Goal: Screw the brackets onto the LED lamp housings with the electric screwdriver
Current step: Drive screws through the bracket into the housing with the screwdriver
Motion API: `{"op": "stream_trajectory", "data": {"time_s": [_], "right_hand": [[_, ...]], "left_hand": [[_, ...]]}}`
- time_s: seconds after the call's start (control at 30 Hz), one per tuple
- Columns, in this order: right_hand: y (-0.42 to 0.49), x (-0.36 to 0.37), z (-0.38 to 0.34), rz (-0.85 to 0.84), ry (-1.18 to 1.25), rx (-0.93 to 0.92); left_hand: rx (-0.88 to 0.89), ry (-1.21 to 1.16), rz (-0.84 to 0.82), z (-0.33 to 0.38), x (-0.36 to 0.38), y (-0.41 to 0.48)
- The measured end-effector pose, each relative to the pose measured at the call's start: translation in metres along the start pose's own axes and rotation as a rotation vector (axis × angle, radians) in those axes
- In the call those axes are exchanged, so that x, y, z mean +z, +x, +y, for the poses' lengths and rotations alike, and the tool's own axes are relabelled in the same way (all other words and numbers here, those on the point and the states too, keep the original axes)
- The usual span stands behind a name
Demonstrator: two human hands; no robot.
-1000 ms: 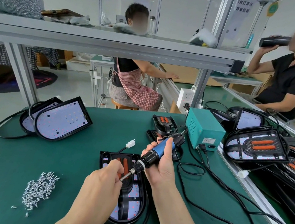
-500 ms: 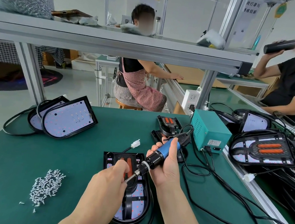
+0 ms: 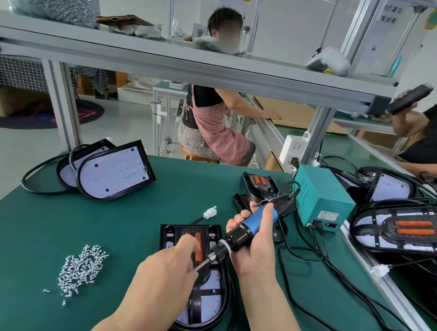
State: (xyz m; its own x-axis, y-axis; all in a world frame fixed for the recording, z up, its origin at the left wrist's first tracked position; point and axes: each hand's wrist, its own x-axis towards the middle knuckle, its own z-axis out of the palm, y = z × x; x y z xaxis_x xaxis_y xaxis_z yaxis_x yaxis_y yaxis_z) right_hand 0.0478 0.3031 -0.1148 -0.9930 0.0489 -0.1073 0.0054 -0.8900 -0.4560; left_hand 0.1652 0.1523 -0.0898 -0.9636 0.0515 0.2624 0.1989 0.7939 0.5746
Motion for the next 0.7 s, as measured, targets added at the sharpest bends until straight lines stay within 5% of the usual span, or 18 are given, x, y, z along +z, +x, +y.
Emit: {"op": "stream_trajectory", "data": {"time_s": [0.1, 0.23, 0.4, 0.57, 0.7], "right_hand": [[0.0, -0.001, -0.001, -0.01, 0.008, -0.003], [-0.001, 0.0, -0.003, -0.012, -0.002, -0.012], [-0.007, 0.008, -0.006, -0.014, -0.076, -0.056], [-0.026, 0.035, -0.009, -0.096, -0.242, -0.183], [-0.045, 0.057, -0.002, -0.188, -0.4, -0.266]], "left_hand": [[-0.03, -0.119, 0.066, -0.004, -0.002, 0.001], [-0.246, -0.306, 0.398, -0.026, -0.004, 0.011], [-0.636, -0.533, 0.041, -0.055, 0.006, 0.022], [-0.585, -0.544, -0.127, -0.053, 0.009, 0.031], [-0.588, -0.561, -0.107, -0.055, 0.013, 0.031]]}}
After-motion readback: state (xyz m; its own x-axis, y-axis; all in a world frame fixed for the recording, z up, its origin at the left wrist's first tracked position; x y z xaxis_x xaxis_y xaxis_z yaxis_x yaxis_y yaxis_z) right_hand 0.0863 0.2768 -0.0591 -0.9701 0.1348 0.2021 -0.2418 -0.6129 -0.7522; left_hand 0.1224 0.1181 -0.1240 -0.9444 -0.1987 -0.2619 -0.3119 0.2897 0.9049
